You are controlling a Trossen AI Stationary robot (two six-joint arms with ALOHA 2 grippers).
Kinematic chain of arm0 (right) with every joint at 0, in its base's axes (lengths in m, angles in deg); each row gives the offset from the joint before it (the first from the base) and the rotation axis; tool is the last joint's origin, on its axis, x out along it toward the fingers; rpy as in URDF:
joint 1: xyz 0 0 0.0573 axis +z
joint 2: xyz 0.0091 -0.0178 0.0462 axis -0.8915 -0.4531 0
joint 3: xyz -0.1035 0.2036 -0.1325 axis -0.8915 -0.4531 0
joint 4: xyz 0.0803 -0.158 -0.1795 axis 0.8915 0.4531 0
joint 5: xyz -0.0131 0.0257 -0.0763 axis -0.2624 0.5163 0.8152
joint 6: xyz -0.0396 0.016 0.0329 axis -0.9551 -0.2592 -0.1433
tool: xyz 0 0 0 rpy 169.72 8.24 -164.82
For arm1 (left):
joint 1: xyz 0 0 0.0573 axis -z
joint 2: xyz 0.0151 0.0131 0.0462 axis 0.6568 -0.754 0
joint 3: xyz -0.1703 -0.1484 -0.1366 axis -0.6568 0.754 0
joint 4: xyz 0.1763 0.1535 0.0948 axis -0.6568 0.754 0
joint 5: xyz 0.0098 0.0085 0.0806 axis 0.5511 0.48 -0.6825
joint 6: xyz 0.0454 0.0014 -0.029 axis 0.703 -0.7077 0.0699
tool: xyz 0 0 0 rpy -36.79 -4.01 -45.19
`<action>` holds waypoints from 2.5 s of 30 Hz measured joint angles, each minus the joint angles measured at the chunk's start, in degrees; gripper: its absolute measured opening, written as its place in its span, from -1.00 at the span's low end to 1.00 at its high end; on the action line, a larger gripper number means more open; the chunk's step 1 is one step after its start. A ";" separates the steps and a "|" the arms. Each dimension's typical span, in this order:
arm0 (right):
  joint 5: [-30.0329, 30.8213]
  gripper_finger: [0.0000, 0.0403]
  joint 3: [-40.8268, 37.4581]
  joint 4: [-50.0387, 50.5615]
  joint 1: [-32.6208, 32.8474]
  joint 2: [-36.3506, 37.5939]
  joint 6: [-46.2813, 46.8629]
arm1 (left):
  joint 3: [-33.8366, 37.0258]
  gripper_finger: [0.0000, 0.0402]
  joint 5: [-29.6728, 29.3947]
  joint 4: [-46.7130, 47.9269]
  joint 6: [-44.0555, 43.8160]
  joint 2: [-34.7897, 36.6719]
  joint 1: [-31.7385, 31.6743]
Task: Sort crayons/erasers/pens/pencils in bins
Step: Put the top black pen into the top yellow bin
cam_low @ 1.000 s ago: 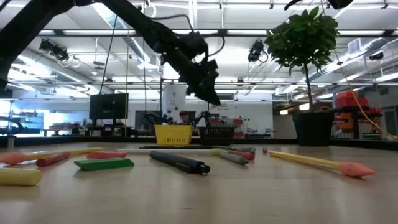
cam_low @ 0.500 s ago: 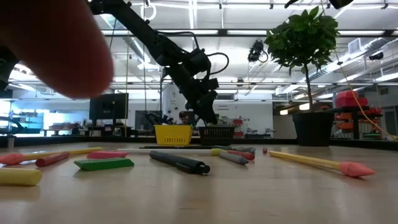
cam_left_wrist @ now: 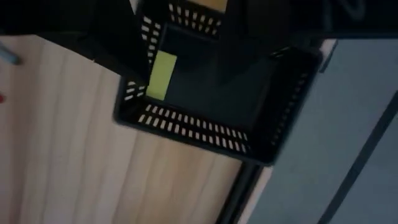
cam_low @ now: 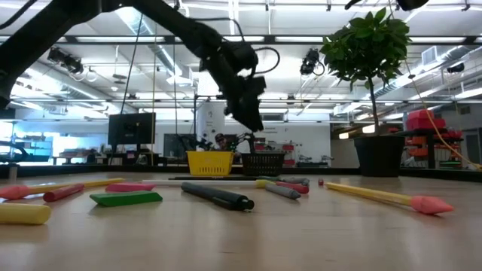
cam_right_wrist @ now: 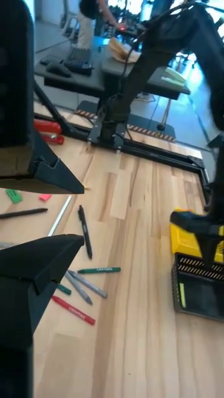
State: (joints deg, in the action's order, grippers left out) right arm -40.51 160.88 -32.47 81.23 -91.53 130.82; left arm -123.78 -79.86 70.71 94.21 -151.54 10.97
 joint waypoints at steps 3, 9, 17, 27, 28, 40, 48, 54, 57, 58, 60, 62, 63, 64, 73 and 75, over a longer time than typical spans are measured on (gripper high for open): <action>-1.35 -0.40 0.00 0.07 0.00 0.00 -3.32 | -6.26 -0.05 1.59 9.36 -1.22 0.00 0.72; -9.24 -0.40 0.00 -1.42 2.38 0.34 -10.10 | -17.48 -0.19 16.75 35.56 6.04 0.91 4.14; -5.16 -0.40 -0.02 -0.70 15.00 0.15 -12.30 | -14.64 -0.47 14.45 45.59 1.46 6.56 12.10; 0.64 -0.40 0.00 0.61 20.16 0.17 -14.68 | -1.33 -0.67 7.11 46.03 -11.77 6.82 18.87; 0.39 -0.40 -0.02 0.66 20.44 0.17 -14.67 | 0.92 -0.70 7.00 45.79 -11.71 6.82 19.23; 1.58 -0.40 -0.01 1.46 21.62 0.17 -12.24 | 9.95 -0.97 10.00 37.51 -12.75 6.91 21.42; 3.79 -0.40 -0.02 5.17 21.62 0.17 -7.01 | 9.95 -0.98 4.40 28.36 -17.59 6.48 24.31; 3.32 -0.40 0.00 5.36 21.59 0.17 -6.47 | 11.86 -0.94 -1.06 20.50 -20.42 6.47 27.06; 2.68 -0.40 -0.01 5.62 21.62 0.17 -6.47 | 13.93 -0.75 -1.20 17.44 -23.22 6.47 27.26; 2.57 -0.40 -0.01 5.62 21.62 0.15 -6.47 | 14.60 -0.68 -1.35 17.13 -24.09 6.47 27.09; 2.52 -0.40 -0.02 5.62 21.59 0.16 -6.51 | 15.41 -0.52 -1.78 17.92 -25.96 6.45 26.55; 2.52 -0.40 -0.01 5.63 21.59 0.17 -6.85 | 15.64 -0.37 -1.89 17.71 -26.88 6.45 25.78; 2.52 -0.40 0.00 5.62 21.59 0.17 -7.07 | 15.75 -0.30 -1.91 17.74 -27.38 6.45 25.47; 2.52 -0.40 -0.02 5.62 21.59 0.17 -7.26 | 15.81 -0.24 -1.90 17.90 -27.97 6.45 25.14; 2.52 -0.40 -0.02 5.64 21.59 0.15 -7.58 | 15.83 -0.01 -0.60 16.39 -29.41 5.94 25.40; 2.52 -0.40 -0.02 5.67 21.56 0.15 -7.73 | 15.85 -0.04 -1.04 16.43 -28.56 5.05 25.66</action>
State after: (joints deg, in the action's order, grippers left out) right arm -37.98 160.86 -26.80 102.79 -91.37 123.09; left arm -107.93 -80.89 87.14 65.65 -146.49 36.63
